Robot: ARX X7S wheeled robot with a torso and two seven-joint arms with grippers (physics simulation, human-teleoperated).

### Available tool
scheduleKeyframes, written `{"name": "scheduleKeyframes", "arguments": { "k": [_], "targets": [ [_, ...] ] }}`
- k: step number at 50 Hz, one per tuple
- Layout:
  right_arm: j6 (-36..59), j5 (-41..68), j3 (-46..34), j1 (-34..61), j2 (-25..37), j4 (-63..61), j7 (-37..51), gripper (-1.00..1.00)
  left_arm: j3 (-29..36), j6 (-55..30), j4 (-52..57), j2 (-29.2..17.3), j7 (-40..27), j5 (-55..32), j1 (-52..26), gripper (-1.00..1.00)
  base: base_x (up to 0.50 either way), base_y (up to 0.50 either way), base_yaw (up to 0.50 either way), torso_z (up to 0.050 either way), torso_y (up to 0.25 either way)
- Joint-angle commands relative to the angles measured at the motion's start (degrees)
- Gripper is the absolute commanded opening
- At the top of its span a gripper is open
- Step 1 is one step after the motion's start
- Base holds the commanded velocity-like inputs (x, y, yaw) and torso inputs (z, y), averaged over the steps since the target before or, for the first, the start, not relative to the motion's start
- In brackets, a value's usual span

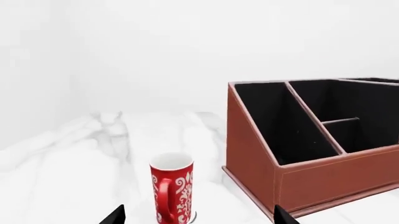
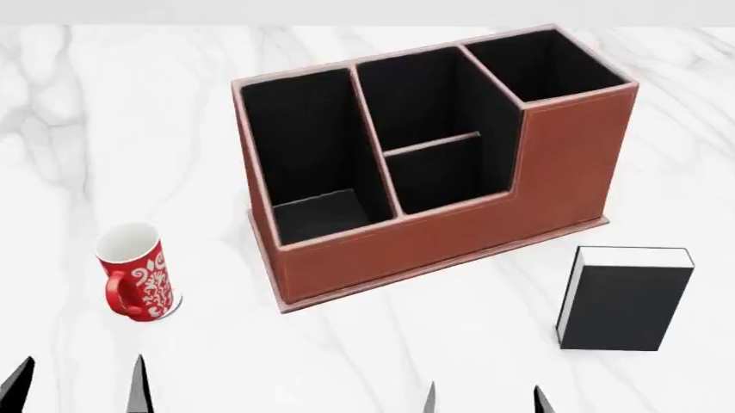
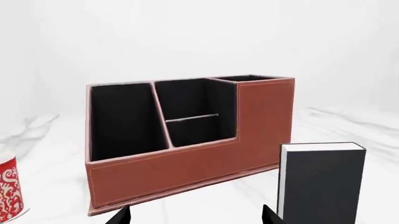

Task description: Pick up the book and place it in the back compartment of the caddy.

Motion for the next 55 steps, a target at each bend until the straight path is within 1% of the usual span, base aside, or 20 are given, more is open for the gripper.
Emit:
{"name": "scheduleKeyframes", "arguments": {
  "k": [1,7,15,19,21,28,30,31,39,42,44,49,53,55],
  "targets": [
    [-0.7,1.6,-0.3,-3.9,1.6,-9.0,1.1,1.0,-0.1,-0.1,8.2,-1.6,-1.9,0.0,1.5,1.0,0.0,0.0,0.0,0.0,0.0],
    [-2.0,1.4,0.1,-5.7,2.3,-12.9,2.4,1.0,-0.5,0.9,10.4,-2.0,-2.5,-0.9,2.2,1.0,0.0,0.0,0.0,0.0,0.0],
    [-2.2,3.3,2.4,-7.5,3.3,-17.8,4.1,1.0,-1.5,3.0,17.1,-3.3,-2.8,-2.4,4.5,1.0,0.0,0.0,0.0,0.0,0.0],
    [-3.3,2.5,3.6,-7.7,3.6,-18.3,5.4,1.0,-1.6,2.8,18.7,-4.0,-2.6,-3.1,4.9,1.0,0.0,0.0,0.0,0.0,0.0],
    [-3.0,4.0,4.8,-7.5,4.0,-18.7,5.7,1.0,-1.9,3.2,19.4,-4.3,-2.6,-3.7,5.2,1.0,0.0,0.0,0.0,0.0,0.0],
    [-2.6,6.4,8.0,-7.2,4.6,-19.5,7.6,1.0,-2.5,4.0,19.8,-4.7,-3.2,-4.2,5.3,1.0,0.0,0.0,0.0,0.0,0.0],
    [-2.5,6.8,8.4,-7.1,4.8,-19.4,7.8,1.0,-2.5,4.7,18.6,-4.6,-3.9,-2.5,4.7,1.0,0.0,0.0,0.0,0.0,0.0],
    [-2.5,7.3,8.8,-7.1,4.7,-19.5,8.0,1.0,-3.0,5.1,18.6,-4.7,-3.3,-4.8,4.7,1.0,0.0,0.0,0.0,0.0,0.0],
    [-3.2,9.5,10.3,-7.5,4.9,-20.5,8.9,1.0,-3.8,5.3,18.7,-5.1,-4.1,-5.7,4.2,1.0,0.0,0.0,0.0,0.0,0.0],
    [-5.0,12.0,11.5,-7.7,4.5,-20.1,8.8,1.0,-4.0,5.6,18.2,-5.2,-4.4,-5.7,4.0,1.0,0.0,0.0,0.0,0.0,0.0],
    [-6.7,11.6,11.9,-7.5,4.1,-19.1,8.9,1.0,-4.1,5.3,18.6,-5.4,-4.5,-6.0,4.1,1.0,0.0,0.0,0.0,0.0,0.0],
    [-7.5,12.4,12.4,-7.7,4.3,-19.3,9.1,1.0,-4.1,5.7,18.7,-5.5,-4.7,-6.3,4.2,1.0,0.0,0.0,0.0,0.0,0.0],
    [-8.4,13.7,12.6,-8.0,4.5,-19.2,8.7,1.0,-4.0,6.0,19.0,-5.4,-5.6,-4.9,4.5,1.0,0.0,0.0,0.0,0.0,0.0],
    [-9.2,14.0,12.6,-8.1,4.4,-19.0,8.5,1.0,-4.3,5.9,19.4,-5.5,-5.4,-6.5,4.6,1.0,0.0,0.0,0.0,0.0,0.0]
  ]
}}
